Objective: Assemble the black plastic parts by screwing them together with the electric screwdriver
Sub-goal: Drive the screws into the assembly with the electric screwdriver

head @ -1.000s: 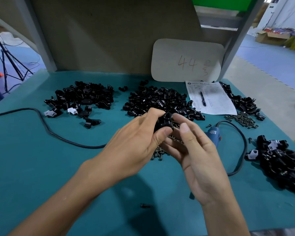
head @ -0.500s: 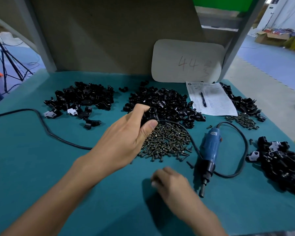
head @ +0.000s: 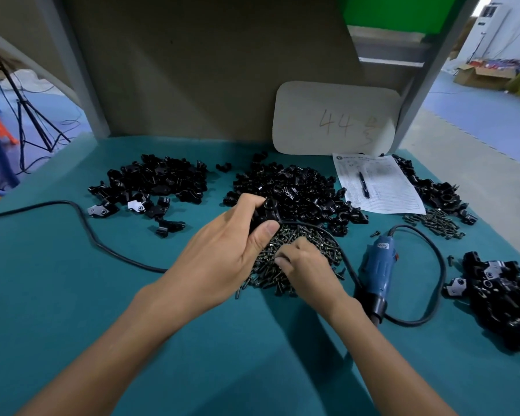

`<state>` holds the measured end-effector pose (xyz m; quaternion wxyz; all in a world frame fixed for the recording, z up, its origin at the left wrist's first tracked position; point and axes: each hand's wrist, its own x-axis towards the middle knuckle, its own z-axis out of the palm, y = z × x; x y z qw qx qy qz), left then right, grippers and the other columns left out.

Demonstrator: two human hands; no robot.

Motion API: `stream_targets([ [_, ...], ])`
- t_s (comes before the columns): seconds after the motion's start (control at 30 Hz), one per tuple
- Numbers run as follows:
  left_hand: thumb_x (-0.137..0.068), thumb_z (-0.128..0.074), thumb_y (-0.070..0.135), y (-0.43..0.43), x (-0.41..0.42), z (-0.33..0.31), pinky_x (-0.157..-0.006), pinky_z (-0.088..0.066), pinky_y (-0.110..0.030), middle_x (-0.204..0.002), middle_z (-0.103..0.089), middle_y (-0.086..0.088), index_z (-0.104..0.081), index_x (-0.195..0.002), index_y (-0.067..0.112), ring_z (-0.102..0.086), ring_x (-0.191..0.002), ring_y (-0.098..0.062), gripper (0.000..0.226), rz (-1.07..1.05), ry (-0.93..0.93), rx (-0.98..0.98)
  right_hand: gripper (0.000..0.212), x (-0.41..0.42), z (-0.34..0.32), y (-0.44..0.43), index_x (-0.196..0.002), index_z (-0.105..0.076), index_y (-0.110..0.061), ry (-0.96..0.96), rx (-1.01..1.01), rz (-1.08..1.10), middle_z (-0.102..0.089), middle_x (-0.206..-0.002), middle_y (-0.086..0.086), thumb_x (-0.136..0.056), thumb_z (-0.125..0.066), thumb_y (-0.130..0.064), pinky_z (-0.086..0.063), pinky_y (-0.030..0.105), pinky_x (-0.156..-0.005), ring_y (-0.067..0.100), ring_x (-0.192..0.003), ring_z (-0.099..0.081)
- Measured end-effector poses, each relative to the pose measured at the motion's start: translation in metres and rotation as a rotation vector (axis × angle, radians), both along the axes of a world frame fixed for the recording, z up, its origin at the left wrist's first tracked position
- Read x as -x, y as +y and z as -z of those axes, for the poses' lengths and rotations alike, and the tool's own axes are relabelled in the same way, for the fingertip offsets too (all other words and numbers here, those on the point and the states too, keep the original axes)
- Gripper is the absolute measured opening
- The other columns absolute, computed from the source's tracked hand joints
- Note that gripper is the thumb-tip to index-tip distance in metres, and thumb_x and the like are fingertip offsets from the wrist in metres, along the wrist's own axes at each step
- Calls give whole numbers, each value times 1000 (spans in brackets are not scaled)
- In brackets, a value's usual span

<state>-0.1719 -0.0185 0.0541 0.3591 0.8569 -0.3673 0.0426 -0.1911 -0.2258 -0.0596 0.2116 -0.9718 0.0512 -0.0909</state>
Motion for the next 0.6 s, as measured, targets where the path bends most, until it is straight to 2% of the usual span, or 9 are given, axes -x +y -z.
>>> stream_targets([
  [0.07,-97,-22,68,1,0,0,-57,-27,-18,-72,-40,16,-25,-128,42,-48,-78,15,40,0,0,-8,17,2,-9,-2,-105,-62,-18,-92,-184,93,-56,-99,-1,-108,-48,-28,-43,36,-75,21,-85,-54],
  [0.13,-96,-21,69,1,0,1,-64,-31,-18,-82,-42,22,-24,-128,42,-49,-82,6,42,6,-9,-25,14,7,-25,-4,-99,-58,-24,-133,-493,152,-65,-84,-3,-108,-49,-29,-50,39,-68,20,-75,-61],
  [0.17,-96,-20,69,1,0,1,-67,-34,-20,-87,-41,27,-24,-128,42,-48,-83,0,42,13,-13,-33,12,11,-35,-3,-97,-59,-25,-157,-646,131,-66,-76,-2,-106,-53,-27,-52,38,-64,17,-67,-61],
  [0.23,-97,-21,68,-1,0,1,-73,-34,-26,-92,-37,33,-24,-128,42,-41,-86,1,41,31,-12,-41,7,21,-56,1,-97,-62,-21,-220,-880,53,-61,-68,-2,-102,-62,-26,-48,34,-58,16,-60,-55],
  [0.3,-97,-20,67,-3,0,2,-77,-34,-28,-93,-38,29,-24,-128,42,-37,-87,4,40,45,-12,-43,18,32,-76,8,-94,-68,-16,-288,-1040,35,-58,-67,-2,-94,-71,-34,-47,28,-55,15,-59,-53],
  [0.4,-96,-19,68,-6,0,3,-73,-34,-19,-92,-41,25,-24,-128,41,-41,-94,7,42,61,-9,-41,28,46,-96,15,-97,-80,-16,-313,-1281,-32,-68,-79,-1,-81,-75,-39,-56,22,-67,10,-71,-63],
  [0.47,-96,-19,67,-7,0,4,-70,-32,-14,-89,-41,27,-26,-126,41,-40,-99,17,40,72,-23,-44,28,55,-104,18,-106,-81,-14,-285,-1374,-127,-74,-89,4,-84,-71,-29,-58,24,-75,12,-81,-68],
  [0.6,-99,-21,64,-7,1,4,-71,-34,-12,-89,-43,30,-31,-123,41,-43,-99,11,35,90,-31,-26,23,65,-111,22,-107,-73,-12,-263,-1313,-170,-75,-91,11,-86,-70,-21,-59,28,-76,20,-81,-72],
])
